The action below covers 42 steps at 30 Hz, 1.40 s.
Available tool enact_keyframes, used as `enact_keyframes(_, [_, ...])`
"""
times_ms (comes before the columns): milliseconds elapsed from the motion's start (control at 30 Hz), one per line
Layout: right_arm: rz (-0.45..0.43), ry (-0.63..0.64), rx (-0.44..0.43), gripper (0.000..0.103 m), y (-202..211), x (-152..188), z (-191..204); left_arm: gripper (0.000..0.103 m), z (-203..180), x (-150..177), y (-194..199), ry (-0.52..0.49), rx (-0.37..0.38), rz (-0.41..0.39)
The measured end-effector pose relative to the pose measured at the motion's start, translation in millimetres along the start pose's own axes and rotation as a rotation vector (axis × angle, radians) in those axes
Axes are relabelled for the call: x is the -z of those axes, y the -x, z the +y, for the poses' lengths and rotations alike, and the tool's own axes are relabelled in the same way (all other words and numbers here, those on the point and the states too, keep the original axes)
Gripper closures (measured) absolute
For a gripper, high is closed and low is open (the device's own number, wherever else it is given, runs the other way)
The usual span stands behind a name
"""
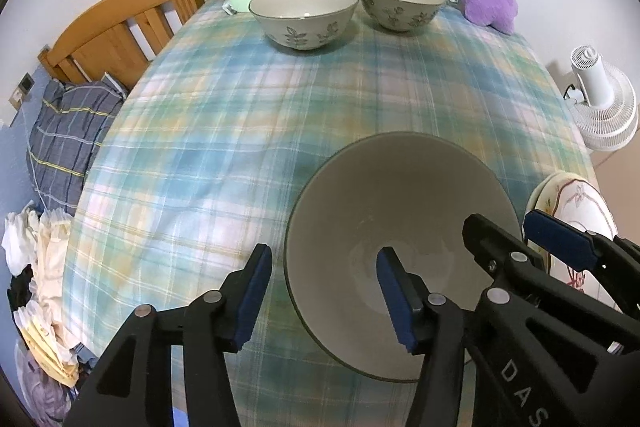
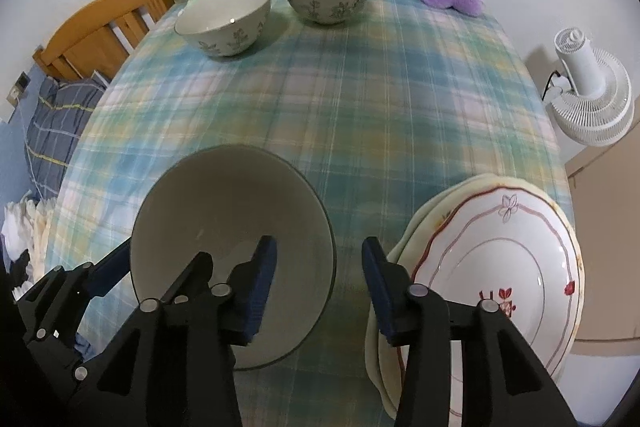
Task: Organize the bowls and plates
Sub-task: 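Lower the bowl onto the table beside the plates and open both tools, then move both tools to the next grey-green bowl and grasp its rim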
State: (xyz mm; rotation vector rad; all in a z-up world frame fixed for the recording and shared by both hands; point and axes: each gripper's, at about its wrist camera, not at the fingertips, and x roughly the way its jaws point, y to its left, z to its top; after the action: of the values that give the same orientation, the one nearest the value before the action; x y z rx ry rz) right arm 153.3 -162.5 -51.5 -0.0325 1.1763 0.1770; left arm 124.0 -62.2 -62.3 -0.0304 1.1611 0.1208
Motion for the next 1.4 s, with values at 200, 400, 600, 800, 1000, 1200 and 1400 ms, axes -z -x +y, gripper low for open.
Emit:
enact_keyframes(200, [-0.010,0.015,-0.014,0.054,3,-3,2,0.045,2,-1,6,0.010,-0.014,-0.011])
enact_keyframes(400, [-0.056,0.031,-0.029,0.045,21,-12,4,0.033,5,-14,26,0.023,-0.004,-0.066])
enact_keyframes(600, [-0.105,0.034,-0.043,0.038,41,-37,12,0.028,15,-41,43,0.041,0.004,-0.109])
enact_keyframes(800, [-0.154,0.023,-0.028,0.035,49,-73,24,0.028,30,-82,44,0.028,0.017,-0.157])
enact_keyframes(1000, [-0.216,-0.005,-0.025,0.035,49,-111,36,0.027,44,-119,40,0.028,0.044,-0.205])
enact_keyframes(1200, [-0.223,-0.039,-0.022,0.035,33,-147,47,0.027,57,-155,22,0.014,0.060,-0.220])
enact_keyframes(1400, [-0.255,-0.029,0.016,0.035,10,-177,61,0.027,71,-187,-3,-0.009,0.038,-0.246])
